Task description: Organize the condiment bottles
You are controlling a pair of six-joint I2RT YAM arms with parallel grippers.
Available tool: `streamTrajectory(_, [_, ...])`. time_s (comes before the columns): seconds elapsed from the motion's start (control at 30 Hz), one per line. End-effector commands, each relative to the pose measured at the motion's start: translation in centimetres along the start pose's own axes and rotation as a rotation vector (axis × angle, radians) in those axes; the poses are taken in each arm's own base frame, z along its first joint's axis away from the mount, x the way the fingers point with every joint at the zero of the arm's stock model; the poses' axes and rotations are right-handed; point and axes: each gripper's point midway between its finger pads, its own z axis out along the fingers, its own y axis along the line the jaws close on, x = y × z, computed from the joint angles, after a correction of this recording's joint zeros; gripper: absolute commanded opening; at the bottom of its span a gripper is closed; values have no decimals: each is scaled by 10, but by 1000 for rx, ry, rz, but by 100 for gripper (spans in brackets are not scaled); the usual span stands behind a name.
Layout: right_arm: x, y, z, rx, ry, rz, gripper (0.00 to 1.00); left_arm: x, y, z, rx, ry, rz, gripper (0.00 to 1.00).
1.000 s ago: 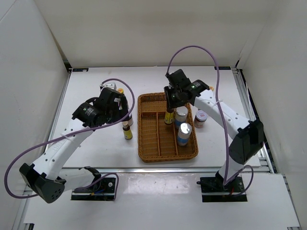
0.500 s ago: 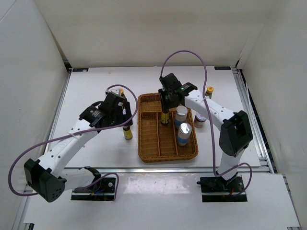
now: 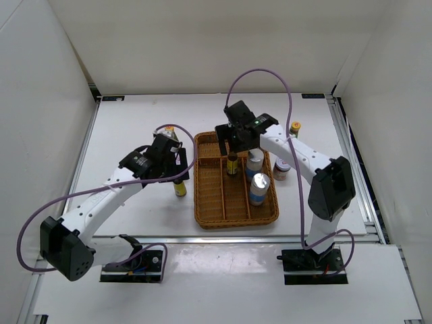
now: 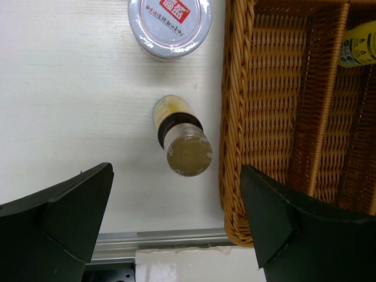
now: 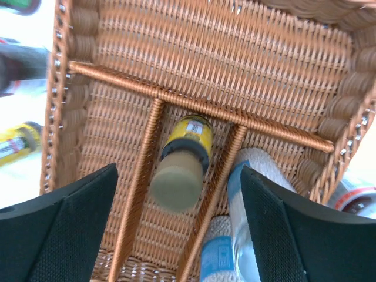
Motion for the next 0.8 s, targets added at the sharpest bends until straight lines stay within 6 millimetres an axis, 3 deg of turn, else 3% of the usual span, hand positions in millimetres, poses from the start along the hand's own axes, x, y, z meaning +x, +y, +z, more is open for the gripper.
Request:
streamTrajectory(0.0, [-38, 6, -57, -30, -144, 19, 88, -5, -6, 5, 23, -16, -7, 100])
streamTrajectory(0.17, [-54, 3, -108, -48, -260, 32, 91, -14, -12, 11, 33, -31, 8, 93])
streamTrajectory(0.37, [-58, 1, -157, -82, -357, 52, 94, -20, -20, 20, 39, -24, 29, 51])
streamTrajectory(0.43, [-50, -4, -159, -71, -350, 63, 96, -22, -22, 21, 39, -25, 39, 34])
streamTrajectory(0.5, [-44, -11, -165, -47, -356, 68, 97, -26, -25, 18, 53, -31, 45, 25])
streamTrajectory(0.53, [-40, -13, -170, -48, -359, 68, 97, -28, -28, 16, 67, -34, 43, 14])
streamTrajectory(0.63, [-33, -22, -177, -25, -367, 78, 98, -43, -31, -2, 81, -59, 49, 11])
streamTrajectory(0.77, [-27, -38, -186, 17, -380, 97, 99, -65, -54, -38, 141, -118, 85, 11])
